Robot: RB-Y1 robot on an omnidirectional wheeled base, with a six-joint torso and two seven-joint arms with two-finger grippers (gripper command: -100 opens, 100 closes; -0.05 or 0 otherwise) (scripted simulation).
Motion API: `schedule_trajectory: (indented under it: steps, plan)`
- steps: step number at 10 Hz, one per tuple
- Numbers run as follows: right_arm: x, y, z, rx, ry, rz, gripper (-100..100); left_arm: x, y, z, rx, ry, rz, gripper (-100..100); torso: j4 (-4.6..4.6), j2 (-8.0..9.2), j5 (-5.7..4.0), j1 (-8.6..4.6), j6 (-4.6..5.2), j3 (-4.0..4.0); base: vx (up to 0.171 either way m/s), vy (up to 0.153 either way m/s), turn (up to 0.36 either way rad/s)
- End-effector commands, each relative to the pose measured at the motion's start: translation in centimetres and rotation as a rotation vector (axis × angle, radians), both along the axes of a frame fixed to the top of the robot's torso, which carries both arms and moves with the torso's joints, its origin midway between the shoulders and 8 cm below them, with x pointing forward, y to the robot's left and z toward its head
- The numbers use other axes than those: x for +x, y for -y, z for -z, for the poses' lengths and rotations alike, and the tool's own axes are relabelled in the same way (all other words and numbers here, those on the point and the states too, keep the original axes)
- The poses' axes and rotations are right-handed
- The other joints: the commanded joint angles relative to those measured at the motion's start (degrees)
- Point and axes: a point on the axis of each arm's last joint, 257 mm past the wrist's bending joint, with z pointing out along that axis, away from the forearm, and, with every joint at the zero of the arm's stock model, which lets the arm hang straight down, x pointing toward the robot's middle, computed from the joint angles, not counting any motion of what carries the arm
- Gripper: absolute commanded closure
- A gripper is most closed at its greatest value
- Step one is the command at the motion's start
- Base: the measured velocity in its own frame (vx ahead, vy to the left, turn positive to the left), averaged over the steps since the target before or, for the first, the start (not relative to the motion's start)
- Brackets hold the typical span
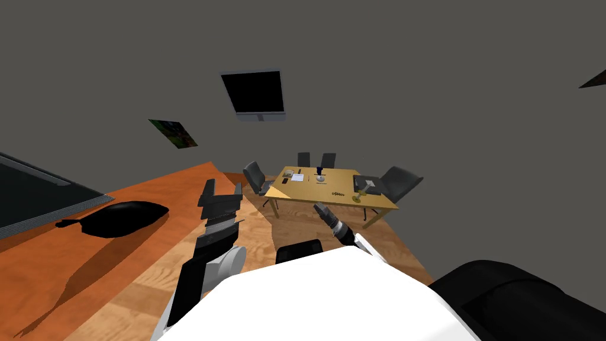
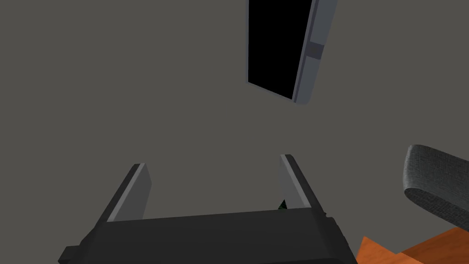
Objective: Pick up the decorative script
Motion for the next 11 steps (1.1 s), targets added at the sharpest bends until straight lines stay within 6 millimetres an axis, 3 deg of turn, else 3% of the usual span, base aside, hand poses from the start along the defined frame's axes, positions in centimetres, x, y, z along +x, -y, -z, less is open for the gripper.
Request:
schedule_trajectory:
  steps: [1, 3, 4, 5, 8, 11]
  plan:
    - [-0.6, 0.0, 2.4, -0.034, -0.042, -0.009, -100, 0.0, 0.0, 0.0, 0.000, 0.000, 0.000, 0, 0.00, 0.00, 0.00, 0.00, 0.00, 0.00, -0.042, 0.026, 0.092]
    - [-1.7, 0.1, 6.1, -0.100, -0.105, -0.035, -100, 0.0, 0.0, 0.0, 0.000, 0.000, 0.000, 0, -0.01, -0.02, -0.01, -0.03, 0.01, -0.01, -0.043, 0.029, 0.152]
    - [-3.0, 0.2, 9.1, -0.164, -0.153, -0.066, -100, 0.0, 0.0, 0.0, 0.000, 0.000, 0.000, 0, -0.01, -0.06, -0.01, -0.06, 0.04, -0.03, -0.033, 0.031, 0.270]
    - [-3.2, 0.5, 9.9, -0.169, -0.170, -0.062, -100, 0.0, 0.0, 0.0, 0.000, 0.000, 0.000, 0, -0.01, -0.07, -0.01, -0.05, 0.01, -0.04, -0.021, 0.019, 0.107]
    - [-6.4, 1.7, 15.7, -0.309, -0.270, -0.125, -100, 0.0, 0.0, 0.0, 0.000, 0.000, 0.000, 0, -0.02, -0.14, -0.02, -0.10, 0.05, -0.07, -0.017, 0.020, 0.201]
    - [-9.0, 3.8, 20.1, -0.395, -0.359, -0.148, -100, 0.0, 0.0, 0.0, 0.000, 0.000, 0.000, 0, -0.03, -0.17, -0.02, -0.13, 0.02, -0.09, -0.007, 0.014, 0.163]
